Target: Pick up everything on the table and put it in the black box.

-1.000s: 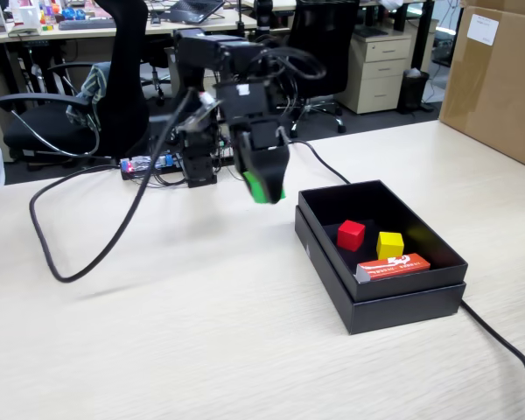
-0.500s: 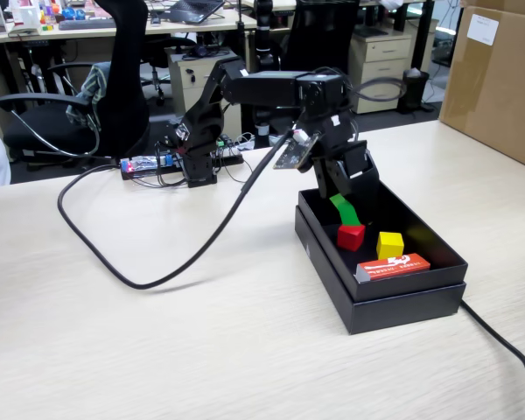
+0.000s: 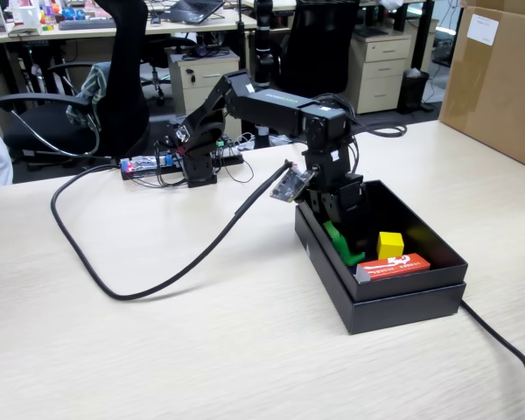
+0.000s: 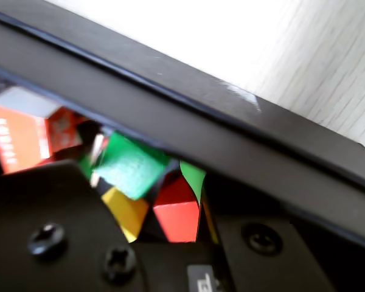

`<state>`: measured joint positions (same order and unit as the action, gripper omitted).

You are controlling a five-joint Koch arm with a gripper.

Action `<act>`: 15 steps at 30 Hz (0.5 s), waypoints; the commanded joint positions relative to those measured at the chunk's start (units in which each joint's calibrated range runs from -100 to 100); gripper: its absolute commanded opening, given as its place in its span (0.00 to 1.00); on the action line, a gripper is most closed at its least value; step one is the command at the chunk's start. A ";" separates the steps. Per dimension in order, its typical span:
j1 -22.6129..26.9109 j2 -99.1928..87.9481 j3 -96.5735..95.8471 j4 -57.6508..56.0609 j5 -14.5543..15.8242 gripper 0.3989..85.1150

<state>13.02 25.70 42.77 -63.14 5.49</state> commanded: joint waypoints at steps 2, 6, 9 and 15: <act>0.24 -3.38 -0.43 1.24 0.00 0.53; 0.15 -9.80 -0.70 1.24 0.10 0.53; -0.20 -21.16 -0.79 1.33 0.20 0.53; -1.81 -45.60 -5.69 1.33 0.24 0.53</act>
<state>12.19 -6.02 36.74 -62.91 5.74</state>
